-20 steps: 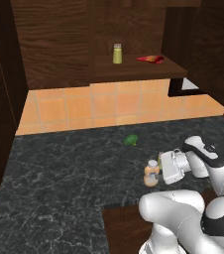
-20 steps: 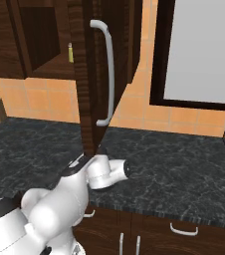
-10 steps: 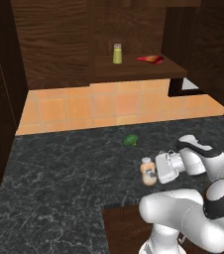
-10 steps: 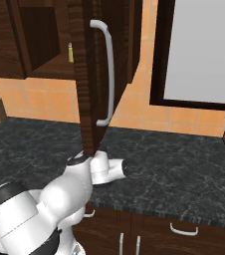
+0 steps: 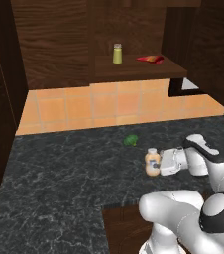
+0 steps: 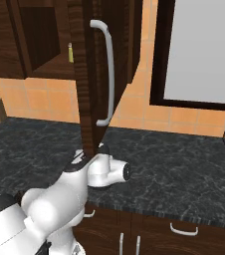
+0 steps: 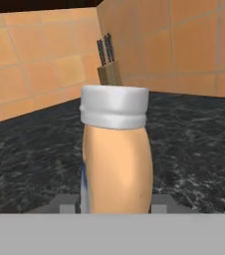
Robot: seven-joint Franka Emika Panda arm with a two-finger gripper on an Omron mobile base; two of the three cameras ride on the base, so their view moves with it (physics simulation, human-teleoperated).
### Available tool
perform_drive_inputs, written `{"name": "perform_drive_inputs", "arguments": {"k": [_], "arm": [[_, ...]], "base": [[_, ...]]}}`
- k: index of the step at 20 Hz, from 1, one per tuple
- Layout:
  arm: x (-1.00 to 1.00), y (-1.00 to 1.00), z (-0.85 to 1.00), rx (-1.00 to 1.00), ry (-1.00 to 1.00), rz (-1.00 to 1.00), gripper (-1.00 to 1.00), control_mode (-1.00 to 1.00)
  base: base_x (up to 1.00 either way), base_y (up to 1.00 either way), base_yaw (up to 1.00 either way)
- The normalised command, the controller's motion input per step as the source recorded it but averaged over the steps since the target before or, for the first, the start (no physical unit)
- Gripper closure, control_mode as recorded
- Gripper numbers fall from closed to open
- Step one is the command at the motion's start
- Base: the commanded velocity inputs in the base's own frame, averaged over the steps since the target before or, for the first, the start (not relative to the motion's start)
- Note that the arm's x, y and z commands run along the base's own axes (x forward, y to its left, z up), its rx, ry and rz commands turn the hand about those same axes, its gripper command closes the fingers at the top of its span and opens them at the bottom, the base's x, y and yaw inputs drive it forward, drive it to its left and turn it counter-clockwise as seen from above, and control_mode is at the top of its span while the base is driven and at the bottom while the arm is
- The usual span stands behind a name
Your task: Put the shaker and condiment bottle from the counter next to their counterparts in the cabinet.
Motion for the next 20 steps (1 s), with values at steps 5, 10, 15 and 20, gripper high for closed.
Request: {"name": "perform_drive_inputs", "arguments": {"k": [5,10,15,20], "arm": [[0.00,0.53,0.20,0.00,-0.09,-0.23,1.00,-1.00],[0.00,0.54,0.32,0.00,-0.11,-0.25,1.00,-1.00],[0.00,0.70,0.29,-0.03,-0.11,-0.26,1.00,-1.00],[0.00,0.69,0.31,-0.02,-0.10,-0.28,1.00,-1.00]], "base": [[0.00,0.00,0.00],[0.00,0.00,0.00],[0.00,0.00,0.00],[0.00,0.00,0.00]]}}
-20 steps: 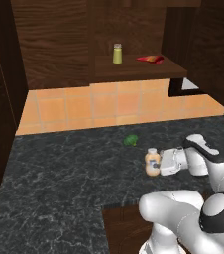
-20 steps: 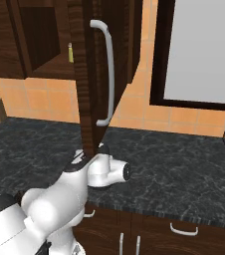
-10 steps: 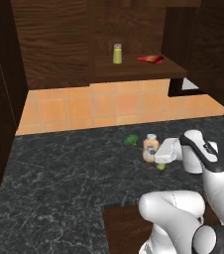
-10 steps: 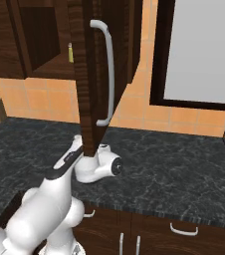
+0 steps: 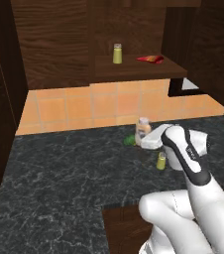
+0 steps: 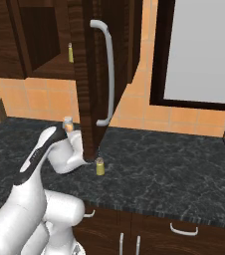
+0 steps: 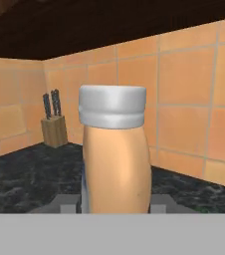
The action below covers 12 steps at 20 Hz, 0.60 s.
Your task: Put the shaker and condiment bottle from the counter next to their counterparts in the cabinet.
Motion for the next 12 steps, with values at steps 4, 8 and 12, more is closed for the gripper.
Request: {"name": "perform_drive_inputs", "arguments": {"k": [4,8,12], "arm": [[-0.01,0.35,0.35,0.00,-0.04,-0.32,1.00,-1.00],[-0.03,0.02,0.39,0.00,0.00,-0.33,1.00,-1.00],[0.00,0.00,0.41,0.00,0.00,-0.31,1.00,-1.00]], "base": [[0.00,0.00,0.00],[0.00,0.00,0.00],[0.00,0.00,0.00]]}}
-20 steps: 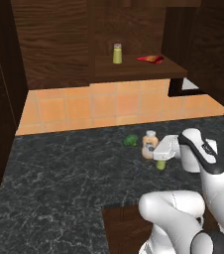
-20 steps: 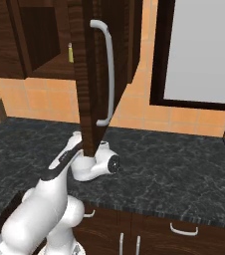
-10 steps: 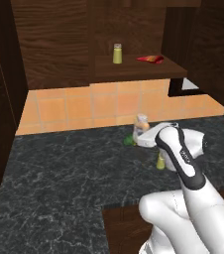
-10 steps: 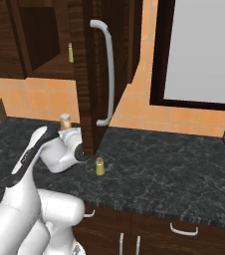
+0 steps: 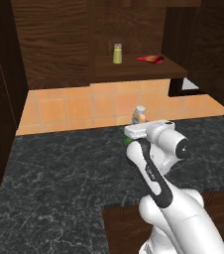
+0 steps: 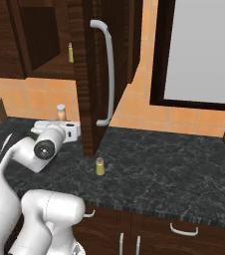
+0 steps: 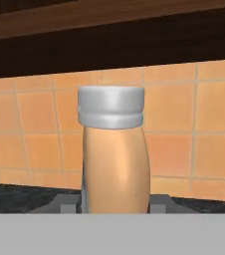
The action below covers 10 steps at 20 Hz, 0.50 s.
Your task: Put the shaker and condiment bottle from the counter next to their counterparts in the cabinet.
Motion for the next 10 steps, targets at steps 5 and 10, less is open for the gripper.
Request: {"name": "perform_drive_inputs", "arguments": {"k": [5,10], "arm": [[-0.07,0.00,0.50,0.00,0.00,-0.28,1.00,-1.00],[-0.20,0.00,0.62,0.02,0.00,-0.26,1.00,-1.00]], "base": [[0.00,0.00,0.00],[0.00,0.00,0.00]]}}
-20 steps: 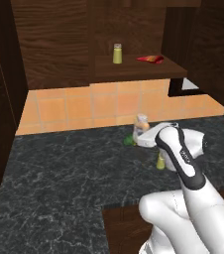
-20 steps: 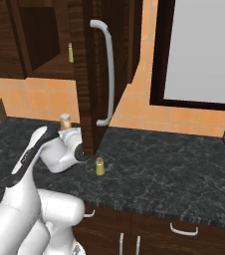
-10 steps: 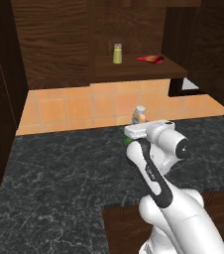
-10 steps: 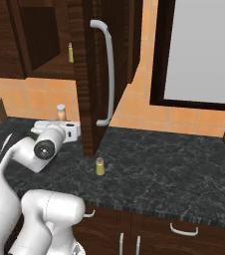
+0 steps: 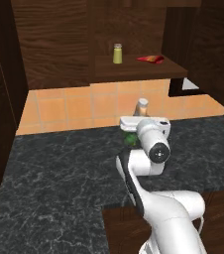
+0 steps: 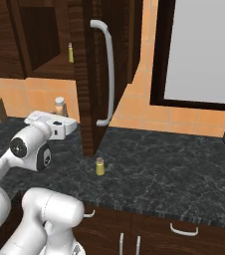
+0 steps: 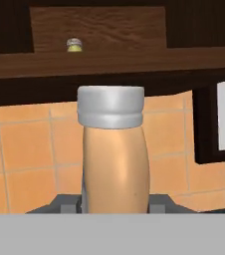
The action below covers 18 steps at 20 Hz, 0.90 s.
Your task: Put the shaker and condiment bottle from the counter next to their counterparts in the cabinet.
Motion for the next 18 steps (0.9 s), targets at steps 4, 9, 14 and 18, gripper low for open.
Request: {"name": "perform_drive_inputs", "arguments": {"k": [4,9,14,18], "arm": [[-0.36,-0.04,0.69,0.07,0.09,-0.32,1.00,-1.00],[-0.39,-0.07,0.75,0.09,0.20,-0.31,1.00,-1.00],[-0.25,-0.01,0.66,0.07,0.12,-0.25,1.00,-1.00],[-0.06,0.00,0.48,0.00,0.02,-0.16,1.00,-1.00]], "base": [[0.00,0.00,0.00],[0.00,0.00,0.00],[0.00,0.00,0.00],[0.00,0.00,0.00]]}}
